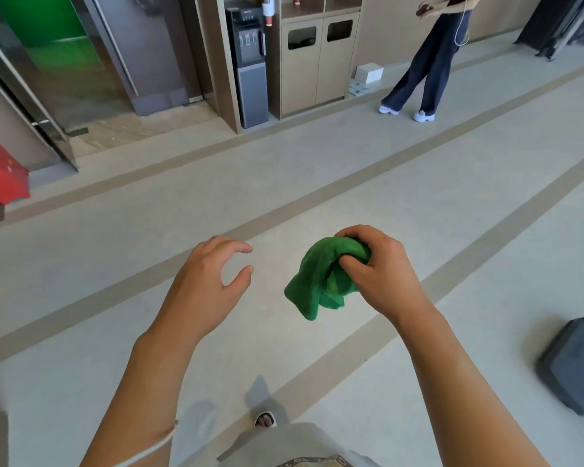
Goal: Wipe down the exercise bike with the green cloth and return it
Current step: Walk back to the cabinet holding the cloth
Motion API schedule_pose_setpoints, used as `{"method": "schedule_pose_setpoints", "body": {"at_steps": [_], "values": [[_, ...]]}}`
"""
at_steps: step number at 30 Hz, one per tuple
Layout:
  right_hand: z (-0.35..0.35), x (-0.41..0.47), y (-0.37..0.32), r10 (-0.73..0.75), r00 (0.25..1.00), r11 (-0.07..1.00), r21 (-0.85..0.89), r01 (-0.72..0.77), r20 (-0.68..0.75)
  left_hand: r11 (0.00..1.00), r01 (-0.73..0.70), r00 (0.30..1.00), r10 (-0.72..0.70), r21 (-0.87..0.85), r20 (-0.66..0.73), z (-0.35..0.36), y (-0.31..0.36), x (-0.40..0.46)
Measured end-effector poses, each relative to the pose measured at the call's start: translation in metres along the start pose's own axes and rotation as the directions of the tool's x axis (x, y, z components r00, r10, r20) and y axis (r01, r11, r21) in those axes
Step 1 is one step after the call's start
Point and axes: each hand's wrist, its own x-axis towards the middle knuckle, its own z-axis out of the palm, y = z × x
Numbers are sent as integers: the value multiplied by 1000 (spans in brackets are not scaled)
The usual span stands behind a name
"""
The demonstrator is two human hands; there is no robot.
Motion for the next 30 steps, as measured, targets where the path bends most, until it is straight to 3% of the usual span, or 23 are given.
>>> {"method": "schedule_pose_setpoints", "body": {"at_steps": [15, 30], "values": [[50, 99, -7, 21, 999, 997, -72, -19, 26, 1000, 24, 1000, -24, -16, 0, -5, -72, 84], [-28, 273, 55, -21, 998, 998, -53, 24, 57, 999, 28, 1000, -28, 16, 1, 58, -19, 261]]}}
